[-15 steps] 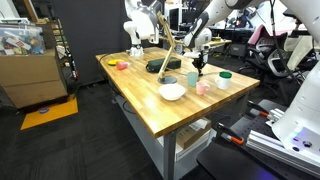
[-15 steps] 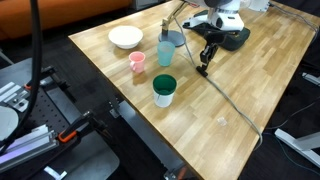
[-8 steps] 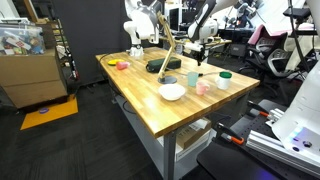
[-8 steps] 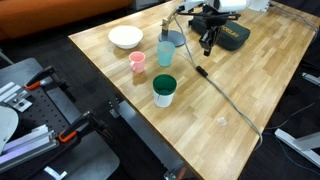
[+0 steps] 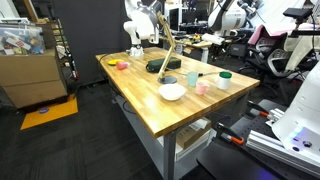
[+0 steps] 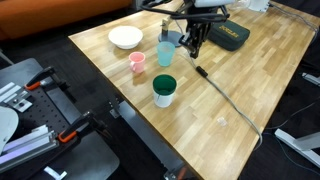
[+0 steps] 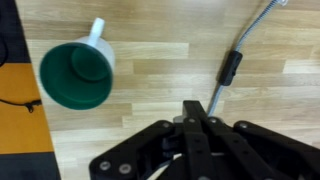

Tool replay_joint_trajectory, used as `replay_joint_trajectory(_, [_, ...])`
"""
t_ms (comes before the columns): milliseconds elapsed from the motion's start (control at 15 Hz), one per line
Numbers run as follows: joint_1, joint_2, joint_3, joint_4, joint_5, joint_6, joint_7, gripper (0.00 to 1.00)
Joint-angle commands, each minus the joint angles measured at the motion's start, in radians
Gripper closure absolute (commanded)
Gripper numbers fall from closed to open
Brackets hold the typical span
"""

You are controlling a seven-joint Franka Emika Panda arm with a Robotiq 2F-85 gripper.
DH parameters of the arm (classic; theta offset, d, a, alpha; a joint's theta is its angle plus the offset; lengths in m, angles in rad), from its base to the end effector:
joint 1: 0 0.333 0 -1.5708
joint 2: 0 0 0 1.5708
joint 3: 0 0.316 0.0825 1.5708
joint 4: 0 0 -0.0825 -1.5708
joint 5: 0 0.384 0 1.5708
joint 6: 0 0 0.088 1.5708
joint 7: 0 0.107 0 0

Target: Turn on the lamp

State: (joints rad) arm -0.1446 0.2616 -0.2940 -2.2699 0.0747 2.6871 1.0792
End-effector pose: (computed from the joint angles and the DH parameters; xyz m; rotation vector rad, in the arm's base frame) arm 0.4999 -0.2371 0.2637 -2.2046 2.1950 -0.2672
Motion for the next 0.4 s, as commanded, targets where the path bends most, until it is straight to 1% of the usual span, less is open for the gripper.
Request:
replay_joint_trajectory(0, [-0.003,-0.033,-0.005,-0.036,0.001,0.002,-0.007,0.92])
replay_joint_trajectory(67, [-0.004,-0.040,-0.005,-0.037,0.000,0.002,-0.007,0.86])
replay_joint_trajectory(133, [0.000,-0.031,-0.004,-0.027,0.000,0.002,-0.006,0.78])
replay_joint_trajectory(200, [0.004,-0.014,-0.004,-0.013,0.001,0.002,-0.004,0.74])
replay_joint_trajectory(333, [0.007,0.004,-0.005,-0.003,0.001,0.001,-0.004,0.73])
